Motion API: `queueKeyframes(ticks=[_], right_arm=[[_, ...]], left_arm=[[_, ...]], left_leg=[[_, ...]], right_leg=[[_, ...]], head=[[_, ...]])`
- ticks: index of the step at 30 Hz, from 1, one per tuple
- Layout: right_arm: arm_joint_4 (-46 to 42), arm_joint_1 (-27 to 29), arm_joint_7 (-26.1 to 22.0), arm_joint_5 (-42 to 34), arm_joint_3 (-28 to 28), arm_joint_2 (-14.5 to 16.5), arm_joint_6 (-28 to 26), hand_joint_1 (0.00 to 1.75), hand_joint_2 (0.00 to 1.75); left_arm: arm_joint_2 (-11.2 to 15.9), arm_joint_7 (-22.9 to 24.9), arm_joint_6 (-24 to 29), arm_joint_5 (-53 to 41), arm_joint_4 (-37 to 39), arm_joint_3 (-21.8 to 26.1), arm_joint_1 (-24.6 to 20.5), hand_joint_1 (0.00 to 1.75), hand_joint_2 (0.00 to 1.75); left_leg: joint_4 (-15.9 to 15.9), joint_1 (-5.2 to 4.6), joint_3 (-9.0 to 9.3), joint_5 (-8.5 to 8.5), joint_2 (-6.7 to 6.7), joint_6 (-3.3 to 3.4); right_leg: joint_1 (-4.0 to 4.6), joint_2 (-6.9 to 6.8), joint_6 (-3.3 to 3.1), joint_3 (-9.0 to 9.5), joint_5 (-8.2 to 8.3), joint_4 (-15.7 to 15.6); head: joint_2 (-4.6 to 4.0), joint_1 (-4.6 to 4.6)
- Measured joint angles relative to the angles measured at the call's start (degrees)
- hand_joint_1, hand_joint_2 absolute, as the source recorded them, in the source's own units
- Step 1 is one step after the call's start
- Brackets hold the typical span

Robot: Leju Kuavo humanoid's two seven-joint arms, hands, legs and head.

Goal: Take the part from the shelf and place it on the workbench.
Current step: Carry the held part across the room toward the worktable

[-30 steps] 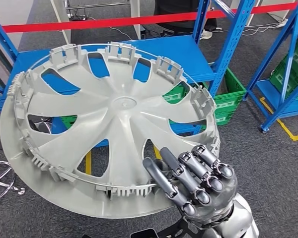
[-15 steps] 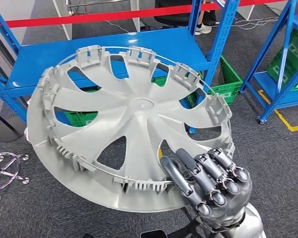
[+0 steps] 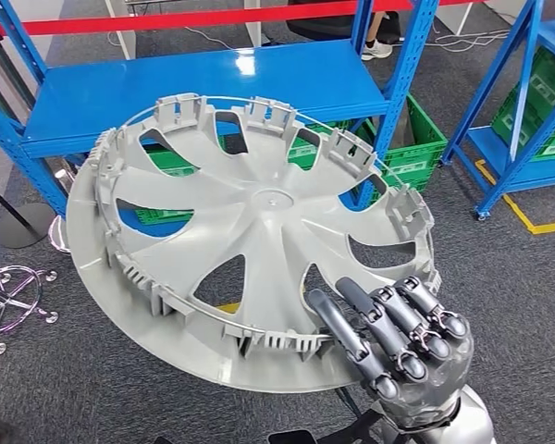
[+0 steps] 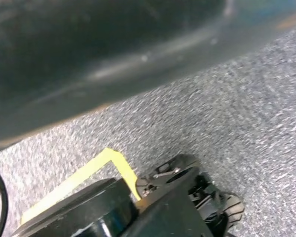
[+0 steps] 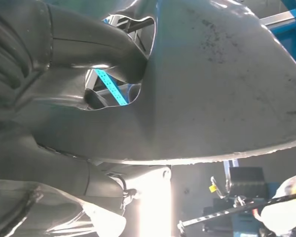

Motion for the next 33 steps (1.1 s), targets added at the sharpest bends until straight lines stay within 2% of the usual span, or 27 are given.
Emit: queueKeyframes(ticks=[1, 2, 4, 5, 6, 7, 9, 11, 12, 13, 15, 16, 17, 19, 20, 21, 22, 23, 24, 25, 26, 27, 28, 30, 31, 32, 33], right_arm=[[-0.1, 0.22, 0.02, -0.03, -0.16, 0.0, 0.0, 1.75, 1.75], [-0.22, 0.4, 0.03, -0.04, -0.33, 0.0, 0.0, 1.75, 1.75], [-0.45, 0.69, 0.03, -0.05, -0.64, 0.0, 0.0, 1.75, 1.75], [-0.56, 0.87, 0.03, -0.07, -0.79, 0.0, 0.0, 1.75, 1.75], [-0.63, 1.04, 0.03, -0.09, -0.9, 0.0, 0.0, 1.75, 1.75], [-0.69, 1.18, 0.03, -0.12, -1.0, 0.0, 0.0, 1.75, 1.75], [-0.81, 1.28, 0.02, -0.15, -1.08, 0.0, 0.0, 1.75, 1.75], [-0.99, 1.29, -0.01, -0.15, -1.11, 0.0, 0.0, 1.75, 1.75], [-1.07, 1.32, -0.02, -0.13, -1.14, 0.0, 0.0, 1.75, 1.75], [-1.13, 1.38, -0.03, -0.11, -1.18, 0.0, 0.0, 1.75, 1.75], [-1.17, 1.46, -0.03, -0.1, -1.32, 0.0, 0.0, 1.75, 1.75], [-1.18, 1.48, -0.04, -0.1, -1.37, 0.0, 0.0, 1.75, 1.75], [-1.18, 1.48, -0.04, -0.11, -1.4, 0.0, 0.0, 1.75, 1.75], [-1.18, 1.52, -0.05, -0.11, -1.42, 0.0, 0.0, 1.75, 1.75], [-1.17, 1.53, -0.05, -0.11, -1.43, 0.0, 0.0, 1.75, 1.75], [-1.17, 1.53, -0.05, -0.11, -1.43, 0.0, 0.0, 1.75, 1.75], [-1.18, 1.54, -0.05, -0.11, -1.44, 0.0, 0.0, 1.75, 1.75], [-1.18, 1.55, -0.05, -0.12, -1.44, 0.0, 0.0, 1.75, 1.75], [-1.19, 1.56, -0.04, -0.13, -1.44, 0.0, 0.0, 1.75, 1.75], [-1.22, 1.59, -0.04, -0.13, -1.44, 0.0, 0.0, 1.75, 1.75], [-1.25, 1.61, -0.04, -0.14, -1.44, 0.0, 0.0, 1.75, 1.75], [-1.28, 1.61, -0.05, -0.14, -1.45, 0.0, 0.0, 1.75, 1.75], [-1.32, 1.61, -0.07, -0.14, -1.47, 0.0, 0.0, 1.75, 1.75], [-1.38, 1.61, -0.1, -0.13, -1.55, 0.0, 0.0, 1.75, 1.75], [-1.42, 1.64, -0.12, -0.13, -1.63, 0.0, 0.0, 1.75, 1.75], [-1.46, 1.68, -0.14, -0.13, -1.72, 0.0, 0.0, 1.75, 1.75], [-1.5, 1.71, -0.16, -0.14, -1.82, 0.0, 0.0, 1.75, 1.75]], left_arm=[[0.03, 0.04, -0.14, -0.02, 0.01, -0.02, 0.01, 0.0, 0.0], [0.03, 0.07, -0.23, -0.03, 0.01, -0.04, -0.02, 0.0, 0.0], [0.08, 0.1, -0.34, -0.08, 0.01, -0.07, -0.07, 0.0, 0.0], [0.09, 0.1, -0.35, -0.1, 0.01, -0.08, -0.07, 0.0, 0.0], [0.1, 0.1, -0.35, -0.11, 0.01, -0.08, -0.06, 0.0, 0.0], [0.1, 0.1, -0.35, -0.11, 0.01, -0.08, -0.07, 0.0, 0.0], [0.11, 0.1, -0.34, -0.11, 0.01, -0.09, -0.1, 0.0, 0.0], [0.11, 0.11, -0.34, -0.11, 0.01, -0.11, -0.13, 0.0, 0.0], [0.12, 0.13, -0.34, -0.11, 0.01, -0.11, -0.14, 0.0, 0.0], [0.12, 0.14, -0.35, -0.11, 0.01, -0.12, -0.14, 0.0, 0.0], [0.16, 0.16, -0.35, -0.11, 0.01, -0.12, -0.06, 0.0, 0.0], [0.19, 0.17, -0.35, -0.11, 0.01, -0.12, 0.02, 0.0, 0.0], [0.22, 0.19, -0.35, -0.11, 0.01, -0.12, 0.12, 0.0, 0.0], [0.25, 0.23, -0.36, -0.11, 0.01, -0.12, 0.17, 0.0, 0.0], [0.26, 0.25, -0.36, -0.11, 0.01, -0.12, 0.14, 0.0, 0.0], [0.27, 0.26, -0.36, -0.11, 0.01, -0.12, 0.12, 0.0, 0.0], [0.27, 0.27, -0.36, -0.11, 0.01, -0.12, 0.11, 0.0, 0.0], [0.28, 0.27, -0.36, -0.11, 0.01, -0.12, 0.11, 0.0, 0.0], [0.29, 0.28, -0.36, -0.11, 0.01, -0.13, 0.08, 0.0, 0.0], [0.32, 0.28, -0.35, -0.11, 0.01, -0.13, 0.02, 0.0, 0.0], [0.35, 0.28, -0.35, -0.11, 0.01, -0.14, -0.07, 0.0, 0.0], [0.38, 0.28, -0.36, -0.12, 0.01, -0.14, -0.16, 0.0, 0.0], [0.4, 0.29, -0.38, -0.12, 0.01, -0.14, -0.23, 0.0, 0.0], [0.4, 0.41, -0.42, -0.13, 0.02, -0.14, -0.23, 0.0, 0.0], [0.38, 0.52, -0.44, -0.13, 0.03, -0.14, -0.25, 0.0, 0.0], [0.36, 0.63, -0.44, -0.13, 0.04, -0.14, -0.3, 0.0, 0.0], [0.33, 0.72, -0.45, -0.13, 0.05, -0.14, -0.37, 0.0, 0.0]], left_leg=[[-0.17, 0.11, -0.59, 0.6, 0.1, 0.52], [-0.29, 0.2, -1.29, 1.25, 0.19, 0.94], [-0.25, 0.1, -2.89, 2.52, 0.23, 1.27], [-0.21, 0.04, -3.71, 3.16, 0.24, 1.28], [-0.15, 0.0, -4.52, 3.78, 0.26, 1.24], [-0.06, -0.02, -5.33, 4.39, 0.27, 1.15], [0.22, -0.03, -6.77, 5.5, 0.27, 0.87], [0.59, -0.18, -7.83, 6.57, 0.22, 0.41], [0.66, -0.23, -8.1, 7.17, 0.2, 0.15], [0.59, -0.26, -8.31, 7.81, 0.19, -0.13], [0.48, -0.18, -8.61, 8.25, 0.14, -0.81], [1.19, -0.12, -8.9, 6.9, 0.1, -1.21], [3.0, -0.05, -9.32, 4.38, 0.05, -1.59], [9.79, 0.14, -10.4, -2.18, 0.03, -2.16], [13.59, 0.2, -10.78, -4.24, 0.03, -2.32], [16.4, 0.22, -10.72, -4.8, 0.03, -2.4], [17.59, 0.22, -9.99, -4.05, 0.03, -2.39], [16.59, 0.22, -8.28, -2.45, 0.02, -2.28], [13.71, 0.2, -5.7, -0.94, 0.01, -2.06], [9.53, 0.13, -2.6, -0.57, -0.03, -1.72], [5.06, 0.03, 0.37, -0.95, -0.07, -1.37], [1.86, -0.14, 2.31, -1.63, -0.11, -1.05], [-0.07, -0.33, 3.25, -2.27, -0.14, -0.76], [-0.88, -0.44, 2.78, -1.43, -0.07, -0.16], [-1.1, -0.37, 2.17, -0.76, 0.05, 0.26], [-1.3, -0.26, 1.4, 0.04, 0.16, 0.67], [-1.42, -0.14, 0.52, 0.87, 0.28, 0.99]], right_leg=[[0.0, 0.08, 0.24, -0.68, -1.7, 1.33], [-0.03, 0.15, 0.41, -1.58, -4.29, 3.82], [-0.04, 0.19, 0.69, -3.42, -9.5, 11.09], [-0.05, 0.19, 0.8, -3.78, -10.59, 14.23], [-0.05, 0.18, 0.85, -3.45, -10.27, 15.83], [-0.05, 0.18, 0.84, -2.16, -8.77, 15.45], [-0.06, 0.18, 0.66, 3.04, -5.41, 9.21], [0.04, 0.23, 0.32, 9.03, -5.38, 0.55], [0.12, 0.29, 0.16, 10.46, -5.96, -2.06], [0.25, 0.35, -0.04, 10.83, -6.29, -3.24], [0.19, 0.27, -0.73, 9.55, -5.52, -3.18], [0.11, 0.17, -1.28, 9.0, -4.97, -3.16], [0.0, 0.05, -1.78, 8.36, -4.28, -3.21], [0.04, -0.05, -2.35, 6.93, -2.85, -3.06], [0.09, -0.07, -2.39, 6.08, -2.11, -2.85], [0.12, -0.09, -2.4, 5.11, -1.41, -2.55], [0.15, -0.1, -2.38, 4.01, -0.79, -2.13], [0.17, -0.1, -2.32, 2.78, -0.25, -1.65], [0.18, -0.07, -2.23, 1.67, 0.21, -1.15], [0.22, -0.05, -2.07, 0.76, 0.63, -0.7], [0.26, -0.05, -1.83, 0.11, 1.04, -0.36], [0.25, -0.1, -1.53, -0.24, 1.52, -0.24], [0.19, -0.15, -1.18, -0.45, 2.06, -0.28], [0.02, -0.18, -0.52, -0.78, 2.96, -0.53], [-0.02, -0.09, -0.26, -1.2, 2.37, -0.26], [-0.03, 0.02, -0.03, -1.83, 0.64, 0.76], [-0.08, 0.12, 0.18, -2.63, -2.17, 2.86]], head=[[0.0, 0.13], [0.0, 0.28], [0.0, 0.54], [0.0, 0.56], [0.0, 0.57], [0.0, 0.59], [0.0, 0.6], [0.01, 0.6], [0.01, 0.62], [0.01, 0.62], [0.0, 0.62], [0.0, 0.52], [0.0, 0.41], [0.0, 0.22], [0.0, 0.21], [0.0, 0.22], [0.0, 0.21], [0.0, 0.22], [0.0, 0.21], [0.0, 0.21], [0.0, 0.24], [0.0, 0.27], [0.0, 0.25], [0.0, 0.22], [0.0, 0.18], [0.0, 0.26], [0.0, 0.3]])
